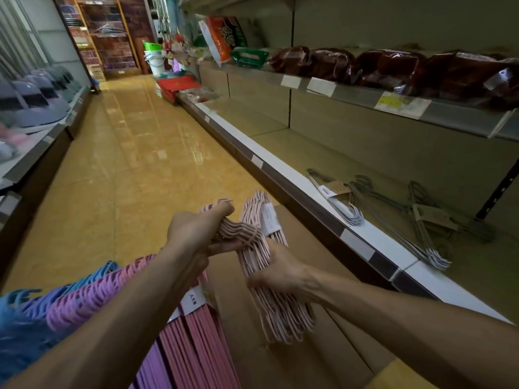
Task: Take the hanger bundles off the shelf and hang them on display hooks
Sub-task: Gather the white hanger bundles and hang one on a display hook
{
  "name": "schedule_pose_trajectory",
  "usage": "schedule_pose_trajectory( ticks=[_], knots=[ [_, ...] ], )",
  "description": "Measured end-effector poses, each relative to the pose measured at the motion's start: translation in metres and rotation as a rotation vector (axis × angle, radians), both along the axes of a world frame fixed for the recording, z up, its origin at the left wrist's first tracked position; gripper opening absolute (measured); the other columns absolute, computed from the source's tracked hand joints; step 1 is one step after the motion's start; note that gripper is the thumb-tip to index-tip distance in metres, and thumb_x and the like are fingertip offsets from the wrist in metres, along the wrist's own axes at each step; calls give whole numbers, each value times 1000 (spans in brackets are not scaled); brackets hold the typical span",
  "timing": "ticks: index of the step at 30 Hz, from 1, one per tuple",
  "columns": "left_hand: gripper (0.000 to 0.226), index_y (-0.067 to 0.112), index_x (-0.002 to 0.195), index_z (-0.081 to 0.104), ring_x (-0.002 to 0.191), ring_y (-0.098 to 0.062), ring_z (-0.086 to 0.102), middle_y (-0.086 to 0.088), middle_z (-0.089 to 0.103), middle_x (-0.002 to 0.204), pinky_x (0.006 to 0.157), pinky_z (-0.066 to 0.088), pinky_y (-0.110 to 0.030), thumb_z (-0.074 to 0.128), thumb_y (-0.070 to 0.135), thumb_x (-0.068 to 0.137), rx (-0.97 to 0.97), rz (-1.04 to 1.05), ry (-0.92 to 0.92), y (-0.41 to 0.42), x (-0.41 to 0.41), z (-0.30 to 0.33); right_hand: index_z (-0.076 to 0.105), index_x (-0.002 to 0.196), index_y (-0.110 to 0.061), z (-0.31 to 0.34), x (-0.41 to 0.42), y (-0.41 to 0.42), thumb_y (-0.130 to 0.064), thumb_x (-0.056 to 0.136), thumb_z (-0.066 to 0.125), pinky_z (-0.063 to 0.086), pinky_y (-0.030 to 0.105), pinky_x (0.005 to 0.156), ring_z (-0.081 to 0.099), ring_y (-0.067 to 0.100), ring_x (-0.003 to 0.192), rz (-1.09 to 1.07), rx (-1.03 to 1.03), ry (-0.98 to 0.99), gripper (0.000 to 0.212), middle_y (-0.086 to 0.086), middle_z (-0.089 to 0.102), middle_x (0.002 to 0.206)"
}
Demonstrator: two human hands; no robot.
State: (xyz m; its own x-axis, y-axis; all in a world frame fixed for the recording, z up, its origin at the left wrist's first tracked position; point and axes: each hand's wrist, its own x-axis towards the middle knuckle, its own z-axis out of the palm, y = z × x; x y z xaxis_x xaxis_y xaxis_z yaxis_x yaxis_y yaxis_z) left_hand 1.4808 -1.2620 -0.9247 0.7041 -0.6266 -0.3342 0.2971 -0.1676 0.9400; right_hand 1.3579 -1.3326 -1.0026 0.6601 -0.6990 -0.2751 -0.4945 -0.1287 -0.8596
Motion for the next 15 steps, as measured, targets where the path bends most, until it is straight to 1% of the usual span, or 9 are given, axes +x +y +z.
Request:
schedule_pose_trajectory(
  ticks=[2,4,6,7,9,11,12,13,15],
  knots=[
    [35,-10,91,58,75,-41,73,-23,65,87,75,60,-51,81,14,80,29,-78,-5,5,4,-1,57,102,-30,-5,1,3,-3,75,77,59,45,86,69,25,93,9,69,-8,43,8,69,103],
    [56,-7,115,49,77,-42,74,-23,66,90,79,59,-54,83,19,78,65,-177,-6,11,11,-1,57,97,-30,-11,3,3,-3,78,77,59,45,86,70,26,93,15,105,-17,39,9,69,102],
    [79,5,138,37,77,-42,74,-23,66,93,74,61,-54,82,26,77,115,-276,-52,15,18,-1,59,104,-27,-14,4,-1,-5,79,78,59,47,88,70,26,94,17,138,-28,38,8,70,104],
    [85,9,143,34,76,-39,75,-22,67,93,70,62,-52,81,31,77,140,-316,-105,16,21,-1,59,108,-24,-14,5,-3,-6,80,78,59,47,89,70,26,95,18,158,-34,39,8,70,104],
    [91,10,145,33,76,-31,75,-18,68,97,64,63,-44,78,45,74,193,-380,-288,17,28,-3,60,112,-21,-16,7,-6,-7,80,78,58,48,91,70,26,96,23,203,-52,40,8,70,105],
    [99,11,146,34,83,-26,73,-15,65,114,59,61,-36,69,63,70,270,-433,-529,16,36,-6,61,111,-20,-18,9,-8,-7,80,77,57,49,91,70,26,97,33,249,-68,38,8,71,105],
    [103,12,147,34,91,-25,71,-14,61,125,63,60,-35,62,71,67,303,-455,-648,15,39,-9,61,111,-20,-20,11,-9,-6,81,76,57,49,91,71,26,97,34,269,-76,36,9,72,105],
    [105,14,148,35,102,-25,67,-13,55,137,72,60,-36,56,76,67,316,-473,-752,15,43,-12,62,110,-20,-21,12,-9,-5,82,75,58,49,90,71,27,97,35,292,-90,35,10,72,105],
    [95,18,150,35,125,-23,54,-8,43,152,95,47,-33,51,75,75,269,-502,-900,15,47,-19,61,112,-18,-25,15,-9,-3,84,72,59,46,88,71,27,97,39,360,-121,34,11,72,106]
  ],
)
